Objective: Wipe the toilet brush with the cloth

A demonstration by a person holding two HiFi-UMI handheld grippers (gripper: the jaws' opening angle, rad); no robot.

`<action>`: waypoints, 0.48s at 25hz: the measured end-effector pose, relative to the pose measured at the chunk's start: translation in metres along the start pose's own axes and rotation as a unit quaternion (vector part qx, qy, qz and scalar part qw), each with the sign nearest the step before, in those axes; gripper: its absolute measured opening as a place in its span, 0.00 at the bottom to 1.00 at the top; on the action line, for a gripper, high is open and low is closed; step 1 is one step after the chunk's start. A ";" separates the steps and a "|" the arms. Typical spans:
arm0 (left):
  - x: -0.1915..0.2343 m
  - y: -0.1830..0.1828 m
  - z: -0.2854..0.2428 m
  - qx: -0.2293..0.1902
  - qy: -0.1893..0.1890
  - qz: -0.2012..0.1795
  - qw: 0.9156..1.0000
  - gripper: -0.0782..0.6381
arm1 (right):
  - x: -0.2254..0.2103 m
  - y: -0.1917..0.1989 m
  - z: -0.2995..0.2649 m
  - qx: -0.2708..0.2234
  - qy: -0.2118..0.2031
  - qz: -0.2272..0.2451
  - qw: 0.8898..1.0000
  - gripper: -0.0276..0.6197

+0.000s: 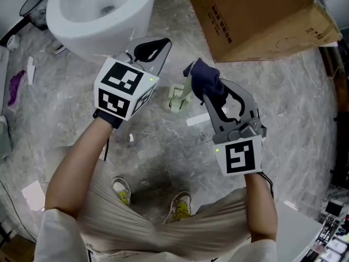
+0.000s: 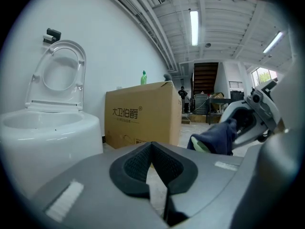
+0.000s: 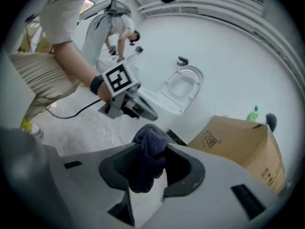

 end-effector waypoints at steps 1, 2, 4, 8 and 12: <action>0.001 -0.001 0.000 -0.001 -0.001 0.002 1.000 0.10 | 0.011 0.001 -0.004 0.014 -0.010 0.023 1.000 0.25; 0.002 -0.001 0.000 -0.002 -0.001 0.003 1.000 0.10 | 0.020 0.002 -0.008 0.021 -0.016 0.045 0.999 0.25; 0.001 -0.001 -0.001 -0.002 -0.001 0.006 1.000 0.10 | 0.033 0.003 -0.014 0.029 -0.023 0.079 0.996 0.25; -0.002 -0.001 -0.002 -0.001 0.004 0.004 1.000 0.10 | 0.048 0.013 -0.022 0.046 -0.046 0.094 0.993 0.25; 0.000 -0.001 0.001 -0.002 0.002 0.005 1.000 0.10 | 0.055 0.019 -0.028 0.053 -0.061 0.089 0.993 0.25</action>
Point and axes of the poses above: the fingertips, and each gripper's own axes: z backward along the fingers, x to its left, y out of its underside, the point moved 1 cm from there along z, backward along the fingers, and after that the axes turned 11 degrees about z, right-handed, at the moved point
